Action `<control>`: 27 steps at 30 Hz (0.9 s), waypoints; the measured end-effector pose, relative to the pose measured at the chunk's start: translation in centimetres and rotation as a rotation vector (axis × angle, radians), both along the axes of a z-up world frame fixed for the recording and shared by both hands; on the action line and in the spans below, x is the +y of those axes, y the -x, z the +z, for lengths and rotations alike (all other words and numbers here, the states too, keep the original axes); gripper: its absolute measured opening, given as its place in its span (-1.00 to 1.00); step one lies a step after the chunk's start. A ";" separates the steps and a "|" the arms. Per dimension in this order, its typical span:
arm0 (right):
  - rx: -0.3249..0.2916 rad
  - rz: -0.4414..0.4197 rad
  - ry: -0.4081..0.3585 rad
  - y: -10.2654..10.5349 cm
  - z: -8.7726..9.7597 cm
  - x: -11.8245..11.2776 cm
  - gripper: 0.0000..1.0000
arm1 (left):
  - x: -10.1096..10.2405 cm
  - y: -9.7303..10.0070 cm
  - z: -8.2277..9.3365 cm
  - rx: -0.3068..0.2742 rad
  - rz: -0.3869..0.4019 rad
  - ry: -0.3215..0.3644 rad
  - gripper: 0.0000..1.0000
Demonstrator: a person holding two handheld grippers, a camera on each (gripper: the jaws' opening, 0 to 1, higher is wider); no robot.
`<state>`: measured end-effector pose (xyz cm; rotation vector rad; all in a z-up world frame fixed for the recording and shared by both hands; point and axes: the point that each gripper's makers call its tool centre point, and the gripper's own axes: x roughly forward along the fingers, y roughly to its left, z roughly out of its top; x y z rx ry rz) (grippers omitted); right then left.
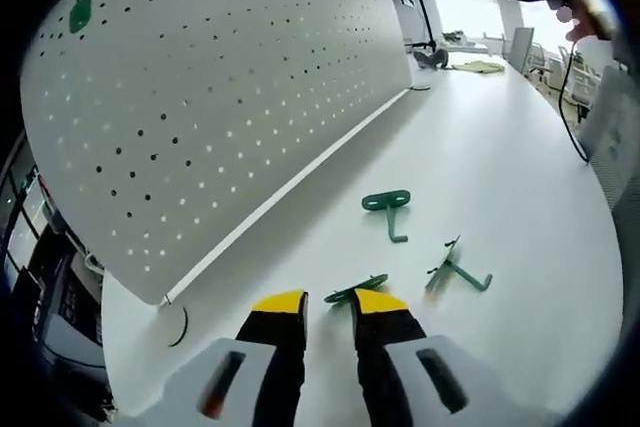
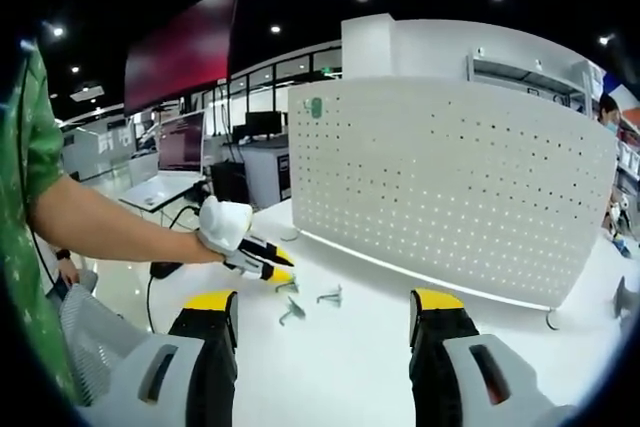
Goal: Insert the hook assembly into the mounting plate slot until the hook locks in place.
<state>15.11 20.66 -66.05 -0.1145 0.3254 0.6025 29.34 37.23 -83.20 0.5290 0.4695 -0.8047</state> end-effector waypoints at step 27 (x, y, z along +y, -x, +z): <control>0.024 -0.018 -0.056 -0.2 -0.1 -0.2 0.37 | -0.5 1.2 -0.1 0.018 -0.003 0.005 -0.93</control>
